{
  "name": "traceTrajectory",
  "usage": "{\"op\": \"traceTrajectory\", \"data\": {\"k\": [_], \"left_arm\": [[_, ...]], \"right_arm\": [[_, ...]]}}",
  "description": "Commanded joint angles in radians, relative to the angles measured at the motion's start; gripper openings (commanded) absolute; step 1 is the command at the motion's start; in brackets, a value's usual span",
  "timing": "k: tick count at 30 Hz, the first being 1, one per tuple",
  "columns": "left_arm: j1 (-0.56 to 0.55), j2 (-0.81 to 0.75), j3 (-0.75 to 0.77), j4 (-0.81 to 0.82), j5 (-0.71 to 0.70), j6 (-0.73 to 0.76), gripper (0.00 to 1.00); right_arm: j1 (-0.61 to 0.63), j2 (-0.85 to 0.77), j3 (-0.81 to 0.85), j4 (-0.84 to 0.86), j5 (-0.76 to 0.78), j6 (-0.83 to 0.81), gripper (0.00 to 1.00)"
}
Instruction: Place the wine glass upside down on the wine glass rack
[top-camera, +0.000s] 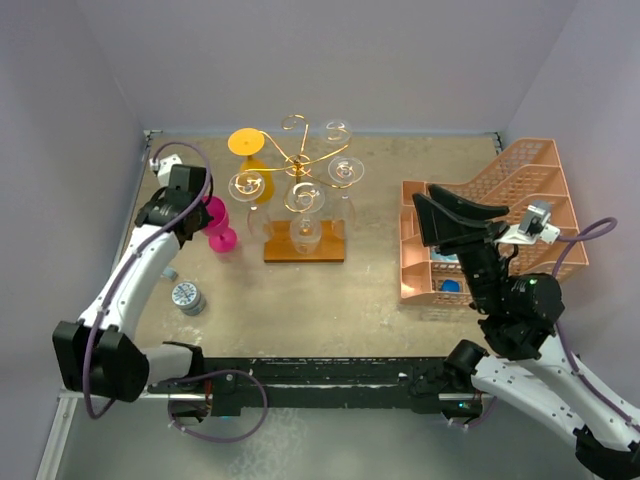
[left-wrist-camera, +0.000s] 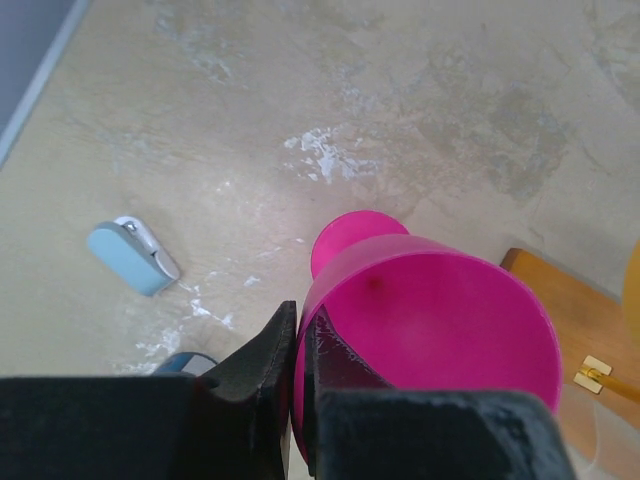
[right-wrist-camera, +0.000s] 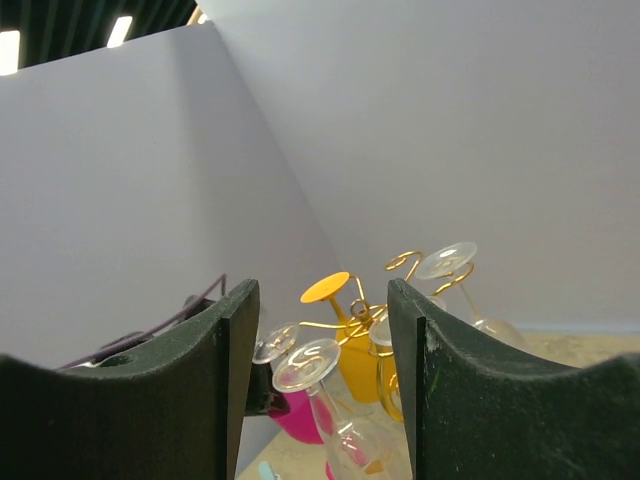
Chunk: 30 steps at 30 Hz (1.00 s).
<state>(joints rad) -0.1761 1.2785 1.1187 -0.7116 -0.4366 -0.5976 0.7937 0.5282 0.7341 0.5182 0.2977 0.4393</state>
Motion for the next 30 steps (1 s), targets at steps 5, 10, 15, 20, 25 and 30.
{"op": "traceTrajectory", "data": {"k": [5, 10, 15, 20, 25, 30], "left_arm": [[0.009, -0.304, 0.147, -0.087, -0.111, -0.020, 0.00], [0.009, -0.445, 0.220, -0.013, -0.072, -0.052, 0.00], [0.009, -0.504, 0.262, 0.143, 0.063, -0.109, 0.00], [0.009, -0.494, 0.251, 0.317, 0.225, -0.173, 0.00], [0.009, -0.510, 0.192, 0.513, 0.284, -0.251, 0.00], [0.009, -0.482, 0.154, 0.673, 0.425, -0.333, 0.00]], "right_arm": [[0.003, 0.082, 0.071, 0.018, -0.061, 0.106, 0.58], [0.003, 0.093, 0.071, 0.104, -0.169, 0.158, 0.65], [0.003, 0.153, 0.100, 0.151, -0.208, 0.248, 0.68], [0.003, 0.240, 0.116, 0.231, -0.241, 0.410, 0.67], [0.003, 0.330, 0.217, 0.222, -0.198, 0.512, 0.66], [0.003, 0.419, 0.276, 0.302, -0.162, 0.645, 0.63]]}}
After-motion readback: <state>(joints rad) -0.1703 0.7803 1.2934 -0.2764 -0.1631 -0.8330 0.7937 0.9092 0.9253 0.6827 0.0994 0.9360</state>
